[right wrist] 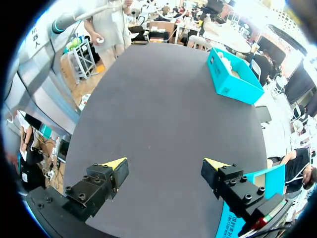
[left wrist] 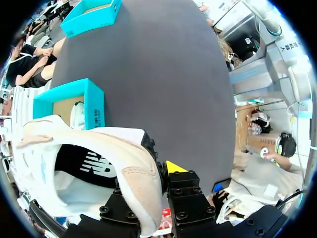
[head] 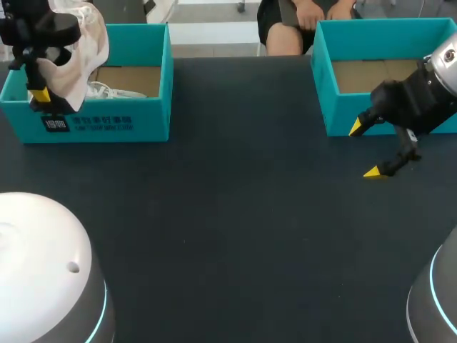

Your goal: Take the shoe out of the shoebox, open the shoe tongue, remove and reinsert the insole, then place the shoe into the shoebox

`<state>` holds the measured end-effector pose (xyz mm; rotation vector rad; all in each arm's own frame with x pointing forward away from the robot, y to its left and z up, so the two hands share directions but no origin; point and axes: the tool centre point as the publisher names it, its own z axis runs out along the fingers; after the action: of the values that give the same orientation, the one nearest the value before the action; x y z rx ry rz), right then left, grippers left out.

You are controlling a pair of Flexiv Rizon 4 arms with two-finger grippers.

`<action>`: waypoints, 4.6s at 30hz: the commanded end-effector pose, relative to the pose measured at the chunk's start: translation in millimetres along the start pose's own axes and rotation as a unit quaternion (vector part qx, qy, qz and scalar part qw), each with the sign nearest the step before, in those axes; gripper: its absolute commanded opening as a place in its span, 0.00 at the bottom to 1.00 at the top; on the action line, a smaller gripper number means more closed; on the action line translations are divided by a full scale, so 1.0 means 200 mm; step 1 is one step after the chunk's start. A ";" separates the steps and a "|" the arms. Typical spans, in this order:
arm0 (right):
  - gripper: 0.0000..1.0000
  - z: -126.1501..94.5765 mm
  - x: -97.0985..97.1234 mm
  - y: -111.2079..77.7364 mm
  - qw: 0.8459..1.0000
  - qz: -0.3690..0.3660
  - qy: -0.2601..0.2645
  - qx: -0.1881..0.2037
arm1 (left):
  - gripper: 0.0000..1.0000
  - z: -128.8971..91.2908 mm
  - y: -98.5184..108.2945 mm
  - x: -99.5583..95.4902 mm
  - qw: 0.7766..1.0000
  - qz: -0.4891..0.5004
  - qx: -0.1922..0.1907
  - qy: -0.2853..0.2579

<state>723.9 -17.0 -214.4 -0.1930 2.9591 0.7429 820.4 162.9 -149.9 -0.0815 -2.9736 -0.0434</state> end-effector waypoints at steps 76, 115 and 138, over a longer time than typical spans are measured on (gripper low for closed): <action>1.00 0.00 0.00 0.00 1.000 0.000 0.000 0.001 | 0.00 -0.23 0.97 -1.22 0.802 0.564 -0.194 -0.022; 1.00 0.00 0.00 0.00 1.000 0.000 0.000 0.001 | 0.00 0.16 0.85 -1.62 0.780 0.599 -0.163 -0.076; 1.00 0.00 0.00 0.00 1.000 0.000 0.000 0.001 | 0.00 0.40 0.86 -1.76 0.765 0.627 -0.146 -0.029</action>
<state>723.9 -17.0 -214.3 -0.1929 2.9592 0.7430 1151.1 318.6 -278.2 -2.0284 -2.2915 -0.3443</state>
